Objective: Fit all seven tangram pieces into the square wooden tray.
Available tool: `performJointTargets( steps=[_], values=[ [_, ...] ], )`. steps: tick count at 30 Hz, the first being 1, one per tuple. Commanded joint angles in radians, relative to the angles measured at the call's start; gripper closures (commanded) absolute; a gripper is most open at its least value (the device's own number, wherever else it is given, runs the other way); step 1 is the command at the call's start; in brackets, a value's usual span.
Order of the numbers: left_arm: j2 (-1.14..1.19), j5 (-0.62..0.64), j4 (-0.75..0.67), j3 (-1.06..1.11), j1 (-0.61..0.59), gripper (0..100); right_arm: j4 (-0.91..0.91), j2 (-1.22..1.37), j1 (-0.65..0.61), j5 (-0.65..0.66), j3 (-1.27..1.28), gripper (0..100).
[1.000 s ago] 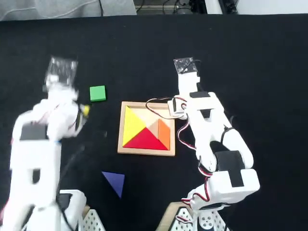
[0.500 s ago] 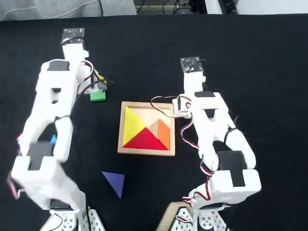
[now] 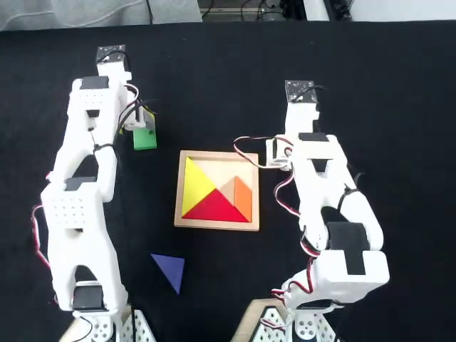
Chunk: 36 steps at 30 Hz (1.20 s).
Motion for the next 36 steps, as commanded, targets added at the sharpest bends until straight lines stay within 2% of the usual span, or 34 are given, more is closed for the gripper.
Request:
performJointTargets(
  steps=[1, 7, 13, 18, 21, 26, 29, 33, 36],
  values=[
    [0.054, 0.009, 0.078, -0.157, 0.028, 73, 0.018, -0.005, 0.015, -0.008, -0.058, 98.7],
    [0.127, 0.011, 0.146, -0.225, 0.064, 73, 0.021, -0.005, 0.015, -0.006, -0.058, 98.7],
    [0.146, 0.011, 0.117, -0.217, 0.067, 74, 0.021, -0.005, 0.015, -0.006, -0.058, 98.7],
    [0.135, 0.002, 0.126, -0.220, 0.053, 87, 0.029, -0.005, 0.014, -0.009, -0.053, 98.7],
    [0.133, -0.002, 0.203, -0.259, 0.051, 93, 0.077, -0.004, -0.006, -0.014, -0.058, 98.7],
    [0.135, -0.094, 0.385, -0.389, 0.048, 93, 0.115, -0.004, -0.150, -0.008, -0.054, 98.7],
    [0.135, -0.152, 0.517, -0.510, 0.048, 93, 0.110, -0.004, -0.186, -0.008, -0.056, 98.7],
    [0.091, -0.199, 0.514, -0.503, 0.036, 93, 0.089, -0.004, -0.187, -0.006, -0.064, 98.7],
    [-0.006, -0.209, 0.514, -0.400, 0.039, 93, 0.114, -0.015, -0.173, -0.006, -0.084, 98.7]
  ],
)
